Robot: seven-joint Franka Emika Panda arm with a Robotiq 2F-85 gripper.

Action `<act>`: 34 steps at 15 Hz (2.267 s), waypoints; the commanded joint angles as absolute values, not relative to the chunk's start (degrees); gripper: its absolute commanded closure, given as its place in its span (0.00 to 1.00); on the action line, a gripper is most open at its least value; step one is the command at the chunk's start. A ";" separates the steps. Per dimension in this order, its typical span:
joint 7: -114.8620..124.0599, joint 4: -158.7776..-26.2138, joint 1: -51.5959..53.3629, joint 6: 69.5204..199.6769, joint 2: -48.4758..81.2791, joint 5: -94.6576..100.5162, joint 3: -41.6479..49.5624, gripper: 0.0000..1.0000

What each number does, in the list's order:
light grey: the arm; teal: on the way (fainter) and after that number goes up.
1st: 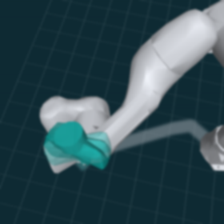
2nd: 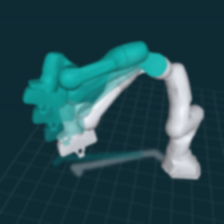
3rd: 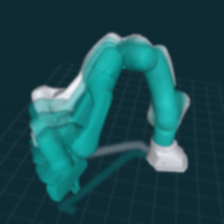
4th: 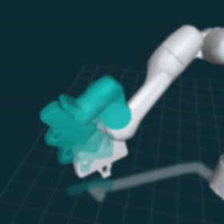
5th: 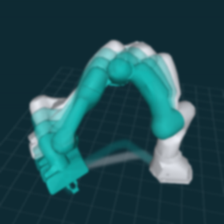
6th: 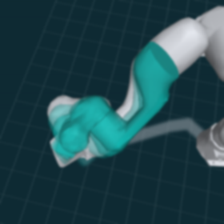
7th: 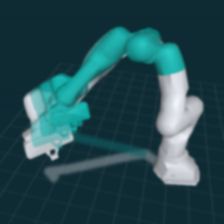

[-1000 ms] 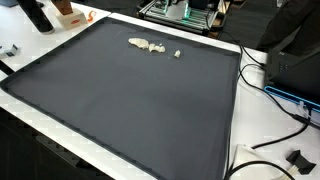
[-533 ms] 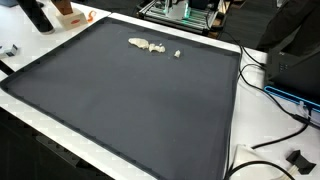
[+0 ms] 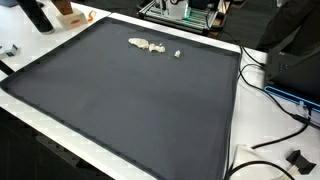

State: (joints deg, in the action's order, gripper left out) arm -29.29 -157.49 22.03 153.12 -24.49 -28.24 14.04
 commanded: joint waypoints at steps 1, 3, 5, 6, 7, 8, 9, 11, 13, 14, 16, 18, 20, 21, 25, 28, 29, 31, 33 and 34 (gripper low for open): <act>-39.88 -157.44 26.37 151.04 -22.57 -39.81 20.45 0.99; -43.02 -157.56 27.82 150.00 -21.35 -43.46 23.31 0.99; -44.14 -157.59 28.03 148.40 -19.76 -45.59 24.80 0.99; -44.39 -157.62 28.09 147.37 -18.92 -46.32 25.50 0.99; -44.20 -157.49 28.15 146.47 -17.75 -46.95 26.10 0.99; -44.10 -157.17 28.14 145.42 -16.41 -47.49 26.66 0.99; -44.19 -156.92 28.25 144.66 -15.34 -48.16 27.21 0.99; -44.20 -156.32 28.19 143.07 -13.11 -49.31 28.02 0.99; -46.21 -155.50 19.52 140.19 -10.17 -53.76 20.02 0.99; -47.93 -155.09 17.38 139.45 -9.17 -55.88 18.47 0.99; -50.88 -154.28 13.38 138.40 -7.10 -59.13 15.47 0.99; -53.55 -153.86 9.89 137.91 -5.70 -61.56 12.96 0.99; -55.69 -153.74 7.05 137.94 -4.88 -63.20 10.96 0.99; -56.68 -153.74 5.80 138.00 -4.56 -63.86 10.19 0.99; -60.16 -153.76 2.13 137.66 -3.43 -65.98 8.47 0.99; -63.64 -153.67 0.24 137.16 -2.76 -67.71 8.04 0.99; -64.63 -153.62 -0.22 137.05 -2.54 -68.11 7.92 0.99; -66.34 -153.43 -1.01 136.47 -2.04 -68.89 7.77 0.99; -66.82 -153.24 -1.63 136.39 -1.53 -69.12 7.56 0.99; -65.55 -153.19 -1.80 136.82 -1.19 -68.34 7.35 0.99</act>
State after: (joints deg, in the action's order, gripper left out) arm -64.57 -153.83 -0.06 137.58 -2.70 -67.04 8.55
